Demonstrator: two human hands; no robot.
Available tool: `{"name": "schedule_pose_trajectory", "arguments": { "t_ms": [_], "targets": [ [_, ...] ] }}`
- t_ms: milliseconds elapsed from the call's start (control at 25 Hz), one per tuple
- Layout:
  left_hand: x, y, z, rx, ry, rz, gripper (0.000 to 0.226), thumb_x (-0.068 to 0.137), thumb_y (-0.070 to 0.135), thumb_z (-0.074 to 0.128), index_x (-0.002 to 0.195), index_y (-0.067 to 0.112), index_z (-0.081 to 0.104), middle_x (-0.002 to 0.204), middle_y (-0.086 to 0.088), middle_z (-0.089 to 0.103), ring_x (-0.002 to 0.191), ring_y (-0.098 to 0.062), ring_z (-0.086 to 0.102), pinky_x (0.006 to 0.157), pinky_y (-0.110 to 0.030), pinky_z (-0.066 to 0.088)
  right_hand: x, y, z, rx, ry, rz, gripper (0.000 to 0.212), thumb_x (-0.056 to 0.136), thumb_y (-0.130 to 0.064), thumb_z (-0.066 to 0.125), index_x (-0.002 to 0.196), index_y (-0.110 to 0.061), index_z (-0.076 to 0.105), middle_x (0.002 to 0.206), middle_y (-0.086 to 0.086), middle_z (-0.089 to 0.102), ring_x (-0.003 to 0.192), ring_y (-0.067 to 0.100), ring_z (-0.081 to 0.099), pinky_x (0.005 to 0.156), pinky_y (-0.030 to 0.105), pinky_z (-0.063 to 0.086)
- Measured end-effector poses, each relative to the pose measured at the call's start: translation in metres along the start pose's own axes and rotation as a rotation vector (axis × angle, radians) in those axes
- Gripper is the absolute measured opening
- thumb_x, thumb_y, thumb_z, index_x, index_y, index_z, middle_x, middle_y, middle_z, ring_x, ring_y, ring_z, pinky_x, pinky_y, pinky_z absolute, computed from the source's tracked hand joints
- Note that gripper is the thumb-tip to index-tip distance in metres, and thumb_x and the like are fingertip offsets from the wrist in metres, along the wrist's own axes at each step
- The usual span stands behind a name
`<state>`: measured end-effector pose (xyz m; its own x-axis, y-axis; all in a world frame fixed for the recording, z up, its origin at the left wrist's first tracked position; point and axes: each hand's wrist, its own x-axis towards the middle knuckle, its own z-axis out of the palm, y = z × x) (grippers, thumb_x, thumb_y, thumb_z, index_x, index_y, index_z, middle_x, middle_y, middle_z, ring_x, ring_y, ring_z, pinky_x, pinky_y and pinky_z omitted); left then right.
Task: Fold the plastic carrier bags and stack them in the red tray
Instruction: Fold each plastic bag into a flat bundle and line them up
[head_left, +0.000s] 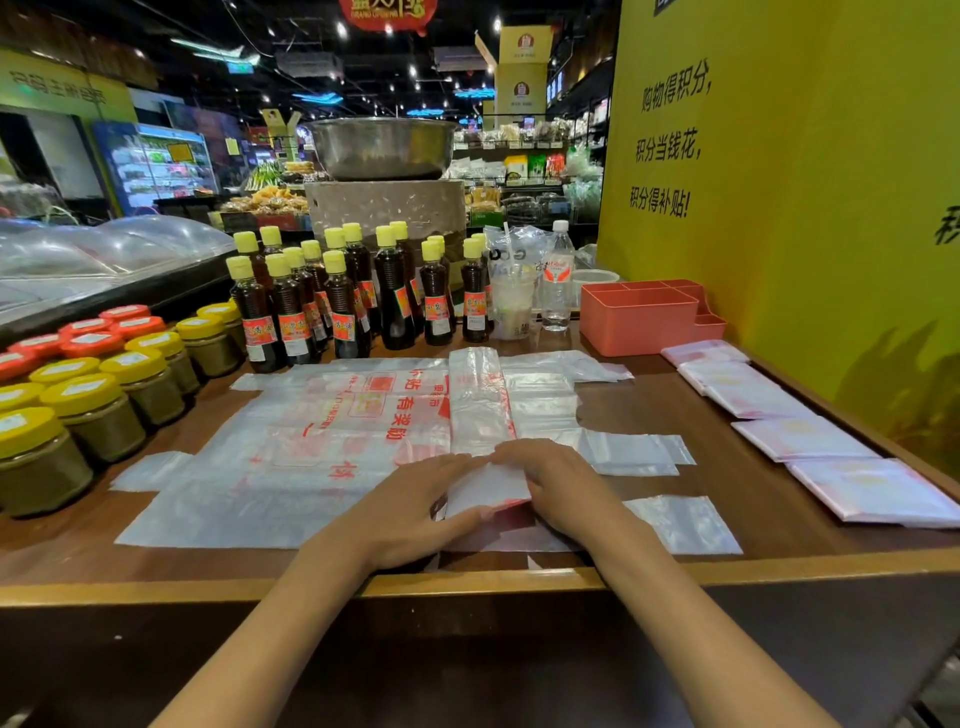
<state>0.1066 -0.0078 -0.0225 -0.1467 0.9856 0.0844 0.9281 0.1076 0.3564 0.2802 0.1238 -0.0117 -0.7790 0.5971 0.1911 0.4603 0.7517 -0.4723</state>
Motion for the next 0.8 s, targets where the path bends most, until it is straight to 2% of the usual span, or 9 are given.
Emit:
{"name": "schedule_pose_trajectory", "arguments": {
  "t_ms": [80,160,240,320,440,560,640,720,800],
  "targets": [
    [0.006,-0.006,-0.001,-0.137,-0.012,-0.012,0.072,0.086,0.08,0.043,0.147,0.043,0.039,0.15,0.027,0.03,0.13,0.004,0.033,0.114,-0.028,0.024,-0.001,-0.001,0.0,0.033,0.022,-0.01,0.043,0.098,-0.004,0.046,0.129,-0.029,0.066,0.139,-0.003,0.059,0.131,0.017,0.05,0.112,0.033,0.037],
    [0.015,-0.018,0.0,-0.336,0.067,-0.092,0.079,0.073,0.089,0.051,0.132,0.037,0.057,0.145,0.015,0.05,0.122,0.0,0.051,0.106,-0.017,0.039,-0.002,0.0,0.0,0.114,0.037,-0.001,0.035,0.1,-0.009,0.047,0.12,-0.026,0.07,0.128,-0.003,0.066,0.121,0.017,0.057,0.105,0.035,0.045],
    [0.012,-0.016,-0.001,-0.294,0.15,-0.101,0.052,0.088,0.068,0.054,0.122,0.03,0.063,0.125,0.012,0.063,0.109,0.002,0.058,0.088,-0.009,0.046,-0.002,0.001,0.0,0.168,0.049,0.012,0.033,0.102,-0.013,0.046,0.115,-0.027,0.072,0.12,-0.004,0.069,0.113,0.016,0.06,0.099,0.036,0.049],
    [0.006,-0.012,-0.002,-0.367,0.196,-0.119,0.025,0.101,0.038,0.049,0.121,0.031,0.061,0.124,0.014,0.06,0.111,0.005,0.055,0.093,-0.017,0.046,-0.003,0.001,0.0,0.206,0.035,0.017,0.033,0.103,-0.012,0.044,0.114,-0.028,0.071,0.115,-0.012,0.066,0.108,0.01,0.059,0.096,0.03,0.048],
    [-0.001,-0.012,-0.004,-0.363,0.191,-0.09,0.037,0.102,0.014,0.046,0.128,0.037,0.058,0.133,0.015,0.056,0.119,-0.003,0.052,0.101,-0.024,0.042,-0.006,-0.002,-0.001,0.285,0.039,0.026,0.029,0.104,-0.013,0.047,0.11,-0.031,0.069,0.111,-0.018,0.062,0.099,-0.001,0.055,0.096,0.025,0.046],
    [0.004,-0.017,-0.002,-0.37,0.224,-0.043,0.03,0.1,0.022,0.057,0.123,0.039,0.063,0.124,0.018,0.062,0.113,0.0,0.056,0.098,-0.022,0.047,-0.008,-0.002,-0.001,0.341,0.032,0.023,0.023,0.104,-0.021,0.052,0.104,-0.041,0.064,0.11,-0.02,0.061,0.101,-0.002,0.054,0.092,0.023,0.043],
    [0.004,-0.016,-0.002,-0.399,0.271,-0.013,0.021,0.099,0.03,0.06,0.118,0.034,0.068,0.113,0.021,0.067,0.106,0.002,0.059,0.09,-0.02,0.049,-0.007,-0.002,0.0,0.386,0.056,0.011,0.02,0.102,-0.024,0.055,0.108,-0.04,0.066,0.111,-0.021,0.064,0.103,-0.001,0.058,0.093,0.025,0.046],
    [0.006,-0.015,-0.003,-0.428,0.333,-0.046,0.018,0.097,0.035,0.061,0.11,0.029,0.072,0.104,0.018,0.07,0.099,0.0,0.062,0.086,-0.025,0.053,-0.005,-0.002,0.001,0.43,0.1,0.01,0.018,0.1,-0.029,0.059,0.114,-0.035,0.067,0.111,-0.019,0.067,0.098,0.001,0.064,0.091,0.03,0.055],
    [0.005,-0.014,-0.006,-0.44,0.353,-0.078,0.019,0.094,0.041,0.063,0.099,0.025,0.074,0.094,0.015,0.072,0.091,-0.004,0.065,0.082,-0.032,0.057,-0.004,-0.003,0.001,0.515,0.128,0.045,0.022,0.097,-0.033,0.063,0.119,-0.034,0.063,0.106,-0.013,0.069,0.088,0.005,0.069,0.082,0.035,0.061]
  ]
}}
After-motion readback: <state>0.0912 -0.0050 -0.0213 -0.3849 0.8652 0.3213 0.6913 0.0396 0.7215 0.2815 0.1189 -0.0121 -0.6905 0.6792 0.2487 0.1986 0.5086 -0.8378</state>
